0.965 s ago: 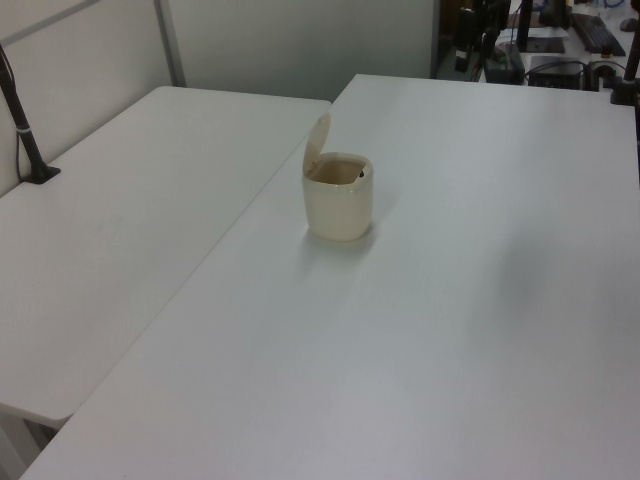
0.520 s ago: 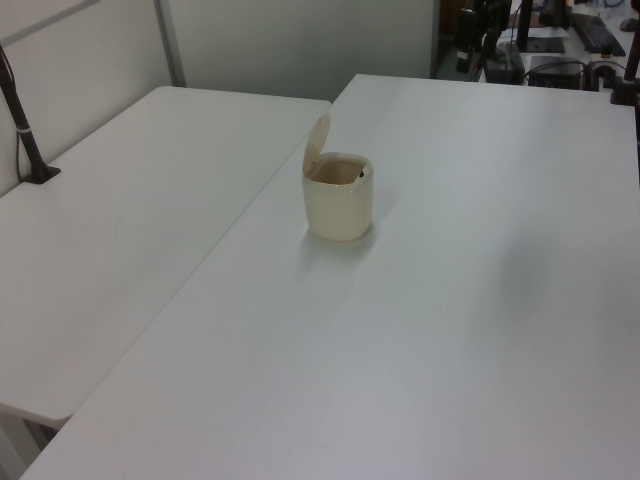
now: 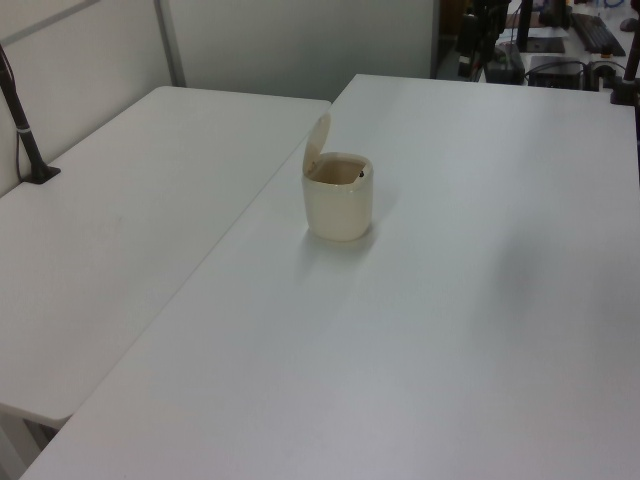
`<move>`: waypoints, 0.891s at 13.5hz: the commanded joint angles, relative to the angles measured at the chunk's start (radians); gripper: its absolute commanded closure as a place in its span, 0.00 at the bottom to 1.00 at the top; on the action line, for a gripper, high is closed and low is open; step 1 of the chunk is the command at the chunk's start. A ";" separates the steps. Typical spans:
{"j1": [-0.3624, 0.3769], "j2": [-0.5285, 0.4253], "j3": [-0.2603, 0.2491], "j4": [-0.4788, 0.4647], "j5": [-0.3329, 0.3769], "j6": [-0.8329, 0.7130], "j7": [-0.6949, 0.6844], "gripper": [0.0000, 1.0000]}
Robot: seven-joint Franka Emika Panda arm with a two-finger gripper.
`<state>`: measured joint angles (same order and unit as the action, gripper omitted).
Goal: Close the trash bin
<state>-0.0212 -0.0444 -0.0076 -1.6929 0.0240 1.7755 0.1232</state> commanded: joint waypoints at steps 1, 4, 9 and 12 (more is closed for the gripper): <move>0.009 0.084 0.001 0.091 0.007 0.122 0.004 0.00; 0.038 0.139 0.001 0.131 0.004 0.230 0.087 0.12; 0.102 0.199 0.000 0.137 -0.085 0.464 0.385 0.51; 0.133 0.263 0.000 0.206 -0.151 0.513 0.545 0.75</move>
<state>0.0757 0.1541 0.0002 -1.5716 -0.0666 2.2553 0.5201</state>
